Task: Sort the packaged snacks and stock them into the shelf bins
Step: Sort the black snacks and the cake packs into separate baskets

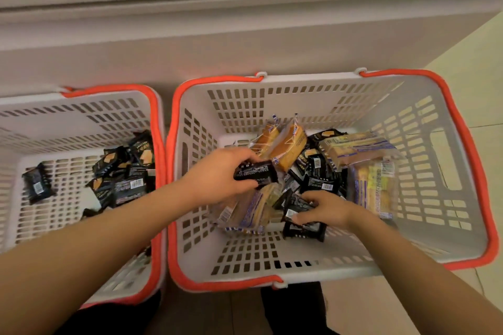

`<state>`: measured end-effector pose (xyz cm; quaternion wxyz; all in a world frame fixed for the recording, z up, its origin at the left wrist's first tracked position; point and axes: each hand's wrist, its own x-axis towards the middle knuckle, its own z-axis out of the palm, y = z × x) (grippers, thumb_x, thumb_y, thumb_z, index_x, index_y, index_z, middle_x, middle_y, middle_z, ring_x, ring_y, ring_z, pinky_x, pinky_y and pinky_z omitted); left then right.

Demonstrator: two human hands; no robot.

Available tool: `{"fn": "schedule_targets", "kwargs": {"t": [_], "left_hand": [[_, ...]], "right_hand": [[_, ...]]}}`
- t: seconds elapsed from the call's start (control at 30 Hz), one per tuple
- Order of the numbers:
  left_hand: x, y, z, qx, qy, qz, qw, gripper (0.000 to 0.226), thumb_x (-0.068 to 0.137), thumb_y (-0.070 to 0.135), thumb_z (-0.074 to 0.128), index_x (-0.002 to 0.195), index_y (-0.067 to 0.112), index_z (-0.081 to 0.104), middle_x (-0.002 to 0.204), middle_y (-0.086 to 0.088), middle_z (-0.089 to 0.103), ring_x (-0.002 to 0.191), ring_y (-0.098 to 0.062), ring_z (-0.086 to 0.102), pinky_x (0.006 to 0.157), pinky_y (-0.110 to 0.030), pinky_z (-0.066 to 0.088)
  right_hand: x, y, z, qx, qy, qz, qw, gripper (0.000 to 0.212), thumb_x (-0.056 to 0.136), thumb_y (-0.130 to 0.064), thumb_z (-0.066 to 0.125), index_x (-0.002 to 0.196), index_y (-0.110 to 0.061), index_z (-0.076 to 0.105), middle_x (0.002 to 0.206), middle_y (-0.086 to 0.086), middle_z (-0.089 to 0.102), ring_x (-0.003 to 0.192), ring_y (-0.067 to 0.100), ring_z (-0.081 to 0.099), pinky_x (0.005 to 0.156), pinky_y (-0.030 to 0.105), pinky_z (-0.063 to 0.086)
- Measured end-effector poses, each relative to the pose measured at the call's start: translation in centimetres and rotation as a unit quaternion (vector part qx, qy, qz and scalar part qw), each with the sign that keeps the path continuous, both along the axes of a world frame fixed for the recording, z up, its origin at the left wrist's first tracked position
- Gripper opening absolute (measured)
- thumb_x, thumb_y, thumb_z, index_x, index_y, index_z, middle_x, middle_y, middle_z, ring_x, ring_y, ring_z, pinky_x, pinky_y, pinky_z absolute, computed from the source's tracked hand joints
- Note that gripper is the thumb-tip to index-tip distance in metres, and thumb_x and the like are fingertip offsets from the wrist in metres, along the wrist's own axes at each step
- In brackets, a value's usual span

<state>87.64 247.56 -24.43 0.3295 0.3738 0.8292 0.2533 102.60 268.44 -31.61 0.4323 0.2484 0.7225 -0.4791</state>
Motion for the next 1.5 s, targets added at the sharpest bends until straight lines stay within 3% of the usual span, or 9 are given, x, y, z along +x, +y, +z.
{"fn": "schedule_targets", "kwargs": {"t": [0.13,0.23,0.4,0.57,0.67,0.77,0.9,1.27,1.5], "left_hand": [[-0.4,-3.7,3.1,0.144,-0.185,0.313,0.92,0.011,0.083,0.028,0.068,0.092,0.032,0.065,0.087,0.014,0.072,0.075,0.002,0.066,0.063,-0.012,0.05],[-1.1,-6.9,5.1,0.23,-0.237,0.463,0.823,0.007,0.088,0.022,0.062,0.088,0.023,0.068,0.084,0.007,0.074,0.08,-0.01,0.069,0.068,-0.023,0.053],[-1.5,-14.7,7.6,0.288,-0.237,0.584,0.721,0.01,0.089,0.021,0.059,0.096,0.019,0.065,0.088,0.002,0.074,0.075,-0.008,0.07,0.056,-0.017,0.052],[1.0,-21.0,6.9,0.21,-0.174,0.683,0.677,0.009,0.091,0.023,0.057,0.087,0.028,0.051,0.081,0.016,0.052,0.07,0.002,0.05,0.057,-0.018,0.04],[2.1,-23.7,4.9,0.108,-0.105,0.661,0.735,0.043,0.092,0.025,0.054,0.133,0.018,0.045,0.114,0.009,0.057,0.097,-0.01,0.057,0.077,-0.024,0.043],[2.5,-24.6,3.0,0.039,-0.091,0.551,0.828,0.046,0.09,0.021,0.055,0.133,0.015,0.042,0.114,0.002,0.059,0.085,-0.01,0.058,0.069,-0.026,0.045],[2.8,-23.3,2.0,-0.053,-0.096,0.363,0.925,0.054,0.09,0.025,0.055,0.14,0.014,0.038,0.14,-0.005,0.047,0.123,-0.021,0.048,0.096,-0.026,0.036],[0.9,-9.1,7.5,0.012,0.104,-0.012,0.994,0.025,0.09,0.02,0.049,0.111,0.01,0.059,0.098,-0.001,0.06,0.085,-0.015,0.053,0.071,-0.022,0.038],[1.8,3.8,2.7,-0.1,0.122,-0.183,0.97,0.025,0.091,0.022,0.045,0.109,0.011,0.058,0.111,-0.007,0.056,0.103,-0.023,0.054,0.085,-0.036,0.046]], "right_hand": [[-2.9,-3.8,6.5,-0.086,0.178,-0.182,0.963,0.031,0.079,-0.034,0.07,0.105,-0.041,0.055,0.117,-0.017,0.061,0.085,-0.014,0.061,0.062,0.005,0.046],[-6.9,-8.3,11.0,-0.036,0.316,-0.202,0.926,0.017,0.085,-0.04,0.063,0.094,-0.047,0.05,0.087,-0.047,0.055,0.077,-0.03,0.05,0.059,-0.005,0.038],[-11.9,-17.6,13.2,0.04,0.385,-0.097,0.917,0.013,0.085,-0.041,0.062,0.094,-0.034,0.055,0.085,-0.027,0.056,0.074,-0.016,0.054,0.059,0.003,0.037],[-14.2,-25.9,11.7,0.136,0.301,0.209,0.921,0.065,0.083,-0.05,0.062,0.128,-0.007,0.043,0.125,0.01,0.056,0.109,0.027,0.055,0.083,0.033,0.046],[-14.7,-27.8,11.9,0.154,0.293,0.27,0.904,0.071,0.085,-0.049,0.061,0.136,-0.006,0.036,0.134,0.012,0.049,0.116,0.028,0.053,0.095,0.038,0.045],[-14.7,-27.6,12.9,0.146,0.309,0.266,0.901,0.051,0.091,-0.039,0.055,0.131,-0.01,0.045,0.127,0.009,0.056,0.11,0.024,0.055,0.092,0.036,0.045],[-13.4,-25.6,13.5,0.134,0.331,0.211,0.91,0.035,0.094,-0.032,0.051,0.122,-0.012,0.052,0.106,-0.001,0.06,0.098,0.017,0.057,0.083,0.029,0.046],[-4.7,-10.7,10.0,0.106,0.275,-0.304,0.906,0.006,0.093,-0.022,0.054,0.089,-0.026,0.055,0.094,0.001,0.063,0.081,0.013,0.06,0.07,0.028,0.048],[1.7,1.9,5.9,0.432,0.222,-0.092,0.869,0.026,0.09,-0.022,0.053,0.115,-0.013,0.057,0.118,0.01,0.054,0.111,0.028,0.05,0.089,0.039,0.043]]}}
